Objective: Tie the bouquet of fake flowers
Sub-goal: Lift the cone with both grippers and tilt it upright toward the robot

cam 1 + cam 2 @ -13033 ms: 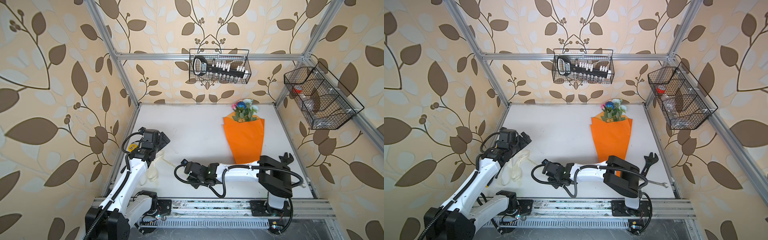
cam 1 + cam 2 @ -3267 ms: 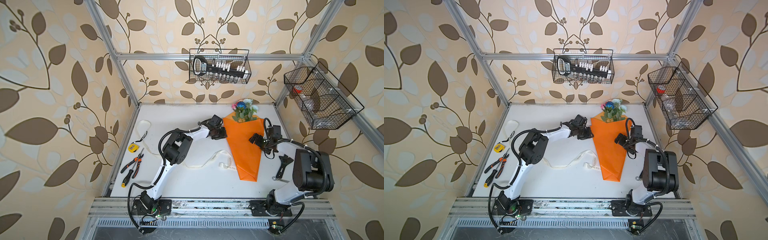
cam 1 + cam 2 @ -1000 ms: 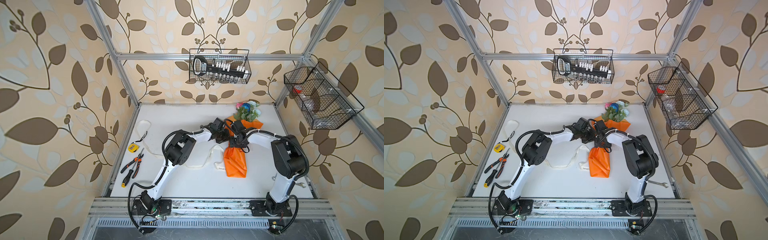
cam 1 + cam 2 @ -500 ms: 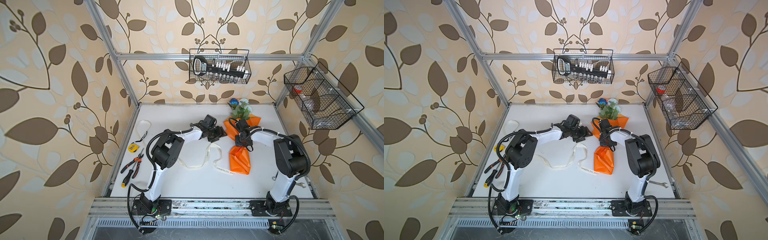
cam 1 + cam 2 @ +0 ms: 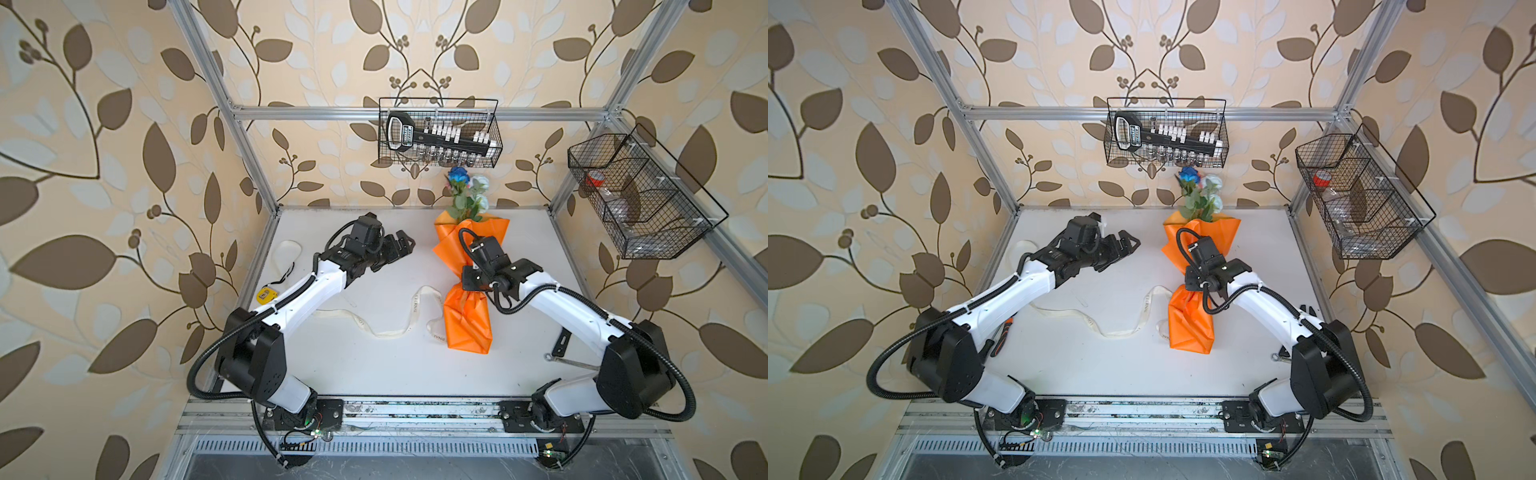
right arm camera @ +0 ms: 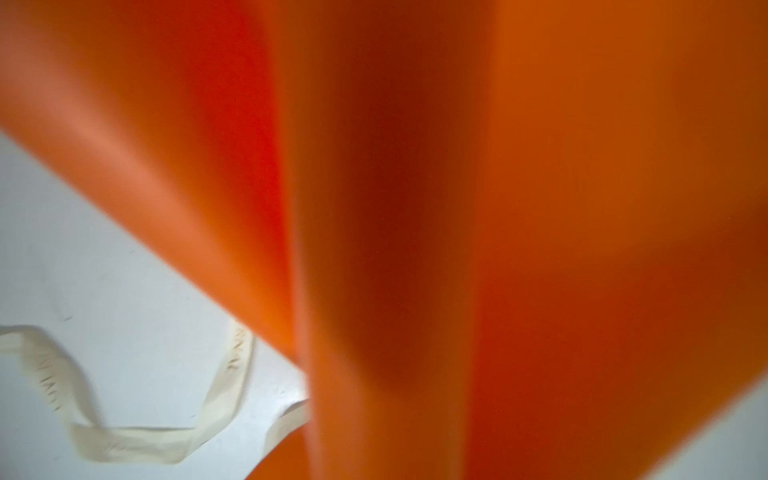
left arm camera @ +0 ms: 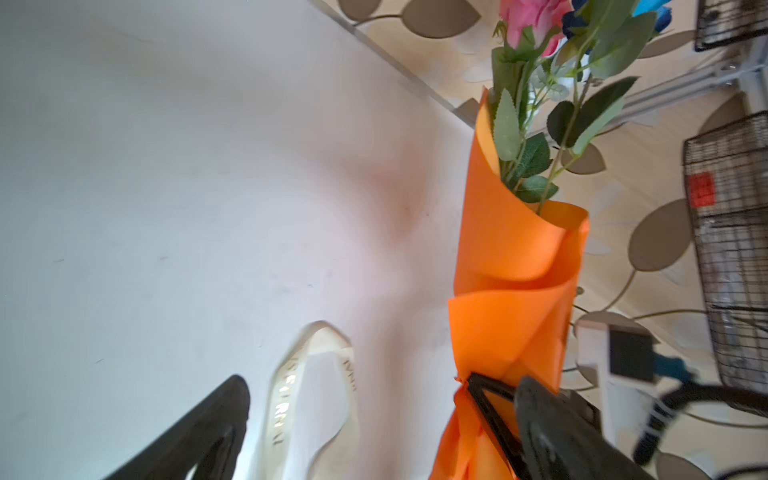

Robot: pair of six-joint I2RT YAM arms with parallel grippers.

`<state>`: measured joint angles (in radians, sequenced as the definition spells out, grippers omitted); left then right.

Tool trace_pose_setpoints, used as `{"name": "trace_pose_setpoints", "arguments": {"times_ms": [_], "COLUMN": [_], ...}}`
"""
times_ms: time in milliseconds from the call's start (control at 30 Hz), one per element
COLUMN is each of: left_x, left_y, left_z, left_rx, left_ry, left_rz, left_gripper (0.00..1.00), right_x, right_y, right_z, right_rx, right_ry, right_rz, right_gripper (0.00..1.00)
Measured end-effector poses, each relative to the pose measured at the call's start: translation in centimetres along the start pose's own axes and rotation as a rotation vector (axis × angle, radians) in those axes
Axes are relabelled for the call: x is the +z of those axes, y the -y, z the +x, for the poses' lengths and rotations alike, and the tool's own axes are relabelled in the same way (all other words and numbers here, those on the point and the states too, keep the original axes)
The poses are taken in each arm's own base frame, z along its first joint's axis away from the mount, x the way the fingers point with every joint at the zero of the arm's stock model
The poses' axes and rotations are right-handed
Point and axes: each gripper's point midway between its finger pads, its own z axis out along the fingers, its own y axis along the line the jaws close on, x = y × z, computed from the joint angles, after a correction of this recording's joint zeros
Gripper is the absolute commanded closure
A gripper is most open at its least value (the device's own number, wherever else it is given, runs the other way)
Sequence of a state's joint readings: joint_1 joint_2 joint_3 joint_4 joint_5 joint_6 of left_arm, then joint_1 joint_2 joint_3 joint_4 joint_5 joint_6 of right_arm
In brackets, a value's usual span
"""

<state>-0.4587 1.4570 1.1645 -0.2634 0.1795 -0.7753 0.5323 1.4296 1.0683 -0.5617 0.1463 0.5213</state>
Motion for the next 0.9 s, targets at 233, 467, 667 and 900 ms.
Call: {"name": "trace_pose_setpoints", "arguments": {"times_ms": [233,467,667,900], "left_x": [-6.1,-10.7,-11.3,-8.5], "left_y": [-4.8,-8.9,-12.4,-16.0], "left_z": [1.9,3.8,6.0,8.7], "left_rx": [0.024,0.011,-0.006,-0.023], "left_ry": [0.056,0.123,0.092,-0.003], "left_rz": [-0.163,-0.277,-0.376,-0.469], "left_gripper": [0.01,0.13,0.21,0.30], "right_x": [-1.8,-0.6,3.9,7.0], "right_y": [-10.3,-16.6,-17.6,-17.5], "right_z": [6.7,13.9,17.3,17.1], "right_rx": [-0.113,-0.187,-0.193,-0.160], "right_ry": [-0.057,-0.158,-0.229,-0.232], "right_rz": [-0.166,-0.250,-0.194,-0.145], "right_gripper": [1.00,1.00,1.00,1.00]}}
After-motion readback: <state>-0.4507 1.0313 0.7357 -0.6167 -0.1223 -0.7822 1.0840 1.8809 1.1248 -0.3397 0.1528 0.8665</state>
